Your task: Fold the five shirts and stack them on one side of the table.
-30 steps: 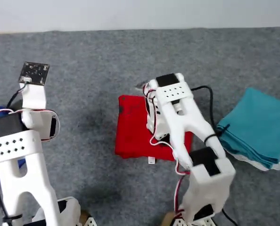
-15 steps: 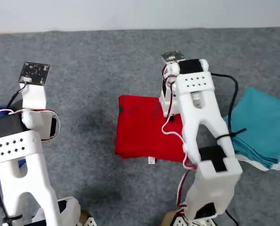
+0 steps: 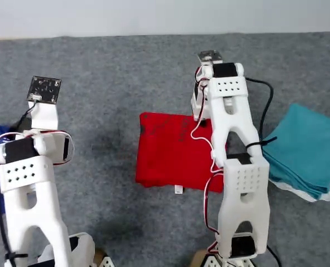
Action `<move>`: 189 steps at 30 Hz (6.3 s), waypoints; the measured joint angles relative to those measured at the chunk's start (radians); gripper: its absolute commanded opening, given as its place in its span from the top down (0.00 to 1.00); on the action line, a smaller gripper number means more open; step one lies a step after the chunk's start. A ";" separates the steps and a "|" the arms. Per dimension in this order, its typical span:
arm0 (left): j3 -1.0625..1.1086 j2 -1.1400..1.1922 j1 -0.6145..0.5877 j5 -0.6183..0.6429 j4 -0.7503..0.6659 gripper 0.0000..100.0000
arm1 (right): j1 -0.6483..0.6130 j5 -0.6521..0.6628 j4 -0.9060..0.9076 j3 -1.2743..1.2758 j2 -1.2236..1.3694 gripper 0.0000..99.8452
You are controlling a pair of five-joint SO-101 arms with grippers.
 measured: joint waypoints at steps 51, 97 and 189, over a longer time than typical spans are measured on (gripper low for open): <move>0.003 0.000 0.000 0.000 -0.025 1.00 | -0.002 0.061 -0.008 -0.342 0.293 0.70; 0.006 0.000 0.000 0.000 -0.025 1.00 | -0.267 0.064 0.061 -0.245 0.224 0.99; 0.006 0.000 0.000 0.000 -0.025 1.00 | -0.114 -0.249 0.008 0.028 0.160 0.71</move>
